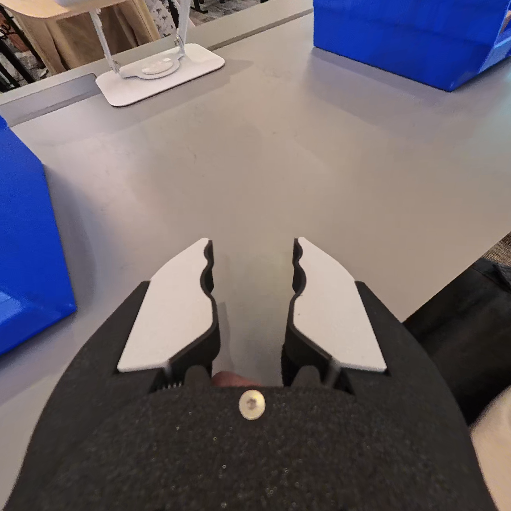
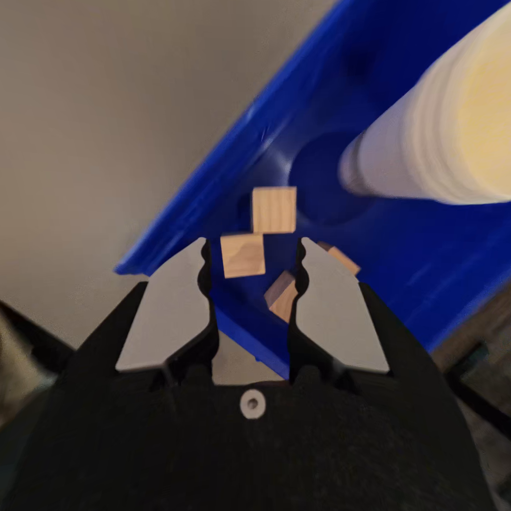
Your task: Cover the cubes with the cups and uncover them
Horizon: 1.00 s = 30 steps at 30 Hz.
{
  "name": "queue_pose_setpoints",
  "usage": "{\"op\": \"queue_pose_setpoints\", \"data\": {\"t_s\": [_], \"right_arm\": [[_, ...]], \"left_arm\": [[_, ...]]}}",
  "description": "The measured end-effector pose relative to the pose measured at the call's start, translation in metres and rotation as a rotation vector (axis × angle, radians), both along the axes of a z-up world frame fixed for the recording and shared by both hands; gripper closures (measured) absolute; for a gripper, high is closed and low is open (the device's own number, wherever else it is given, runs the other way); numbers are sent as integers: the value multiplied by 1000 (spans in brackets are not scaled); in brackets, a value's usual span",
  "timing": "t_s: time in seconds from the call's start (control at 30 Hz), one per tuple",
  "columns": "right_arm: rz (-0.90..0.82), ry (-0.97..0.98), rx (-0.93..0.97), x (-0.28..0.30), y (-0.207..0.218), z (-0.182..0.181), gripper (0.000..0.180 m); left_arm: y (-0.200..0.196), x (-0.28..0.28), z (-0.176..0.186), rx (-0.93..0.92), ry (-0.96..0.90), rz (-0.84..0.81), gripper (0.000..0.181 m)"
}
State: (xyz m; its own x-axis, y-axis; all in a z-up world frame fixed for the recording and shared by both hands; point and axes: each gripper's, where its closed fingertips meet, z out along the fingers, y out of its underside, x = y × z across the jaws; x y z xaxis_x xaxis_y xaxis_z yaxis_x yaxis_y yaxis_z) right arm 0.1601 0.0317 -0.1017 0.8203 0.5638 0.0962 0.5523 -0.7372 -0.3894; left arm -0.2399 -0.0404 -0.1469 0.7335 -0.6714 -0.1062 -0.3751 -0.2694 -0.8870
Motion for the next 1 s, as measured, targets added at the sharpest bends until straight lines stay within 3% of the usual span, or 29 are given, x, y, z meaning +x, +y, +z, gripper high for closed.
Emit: {"op": "queue_pose_setpoints", "data": {"t_s": [0.03, 0.13, 0.23, 0.43, 0.6, 0.83, 1.0], "right_arm": [[-22, 47, 148, -5, 3, 29, 122], [-101, 289, 540, -42, -18, 107, 122], [-145, 567, 800, -91, -62, 137, 119], [-186, 664, 955, -161, -95, 71, 120], [-210, 606, 900, -187, -89, 14, 121], [-156, 577, 941, -194, -110, 11, 127], [-228, 651, 882, -194, -107, 5, 124]], "left_arm": [[1, -1, 2, 4, -6, 10, 126], [4, -6, 5, -17, -39, 42, 126], [2, -7, 14, -54, -119, 70, 126], [12, -20, 37, 54, -201, 188, 126], [25, -25, 39, 98, -235, 257, 128], [14, -22, 36, 67, -191, 257, 127], [21, -25, 40, 60, -214, 294, 127]]}}
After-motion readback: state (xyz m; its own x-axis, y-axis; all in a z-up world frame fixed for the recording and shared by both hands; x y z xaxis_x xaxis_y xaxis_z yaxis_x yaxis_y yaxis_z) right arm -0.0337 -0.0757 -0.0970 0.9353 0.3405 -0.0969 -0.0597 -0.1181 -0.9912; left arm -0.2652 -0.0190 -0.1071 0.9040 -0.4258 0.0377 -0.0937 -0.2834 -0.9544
